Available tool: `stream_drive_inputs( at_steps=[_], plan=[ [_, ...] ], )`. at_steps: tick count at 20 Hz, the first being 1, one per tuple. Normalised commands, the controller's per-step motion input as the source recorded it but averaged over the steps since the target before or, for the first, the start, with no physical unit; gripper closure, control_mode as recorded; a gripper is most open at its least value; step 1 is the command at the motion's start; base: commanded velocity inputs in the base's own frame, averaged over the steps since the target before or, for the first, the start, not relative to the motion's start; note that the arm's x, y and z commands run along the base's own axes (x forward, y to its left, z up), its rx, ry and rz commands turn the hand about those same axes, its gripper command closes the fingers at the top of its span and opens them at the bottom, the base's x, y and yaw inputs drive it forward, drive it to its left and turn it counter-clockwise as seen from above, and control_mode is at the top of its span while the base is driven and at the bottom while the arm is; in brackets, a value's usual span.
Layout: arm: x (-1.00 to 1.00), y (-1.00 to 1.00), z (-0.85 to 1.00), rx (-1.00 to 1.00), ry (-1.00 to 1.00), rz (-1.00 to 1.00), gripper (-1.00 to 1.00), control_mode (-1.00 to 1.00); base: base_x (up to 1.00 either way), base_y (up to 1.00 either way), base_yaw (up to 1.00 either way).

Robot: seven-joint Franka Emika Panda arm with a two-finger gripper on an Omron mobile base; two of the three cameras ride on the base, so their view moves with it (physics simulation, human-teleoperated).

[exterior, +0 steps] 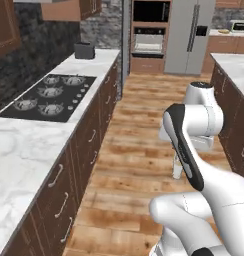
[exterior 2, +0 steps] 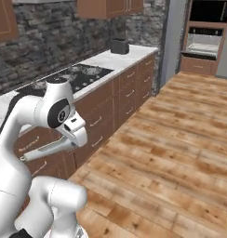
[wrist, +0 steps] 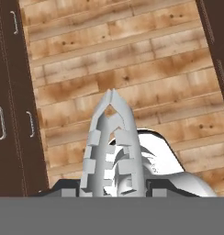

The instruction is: Pick up the tongs from the counter and place them near the plate next to the oven.

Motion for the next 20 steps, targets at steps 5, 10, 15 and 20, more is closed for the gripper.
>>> stream_drive_inputs(
  at_steps=[5,10,15,20],
  plan=[
    [0.00,0.00,0.00,0.00,0.00,0.00,1.00,1.00,0.70,-0.01,-0.45],
    [0.00,0.00,0.00,0.00,0.00,0.00,1.00,1.00,0.98,0.01,-0.28],
    [0.00,0.00,0.00,0.00,0.00,0.00,1.00,1.00,1.00,0.11,-0.22],
    [0.00,0.00,0.00,0.00,0.00,0.00,1.00,1.00,1.00,0.21,-0.20]
  ],
)
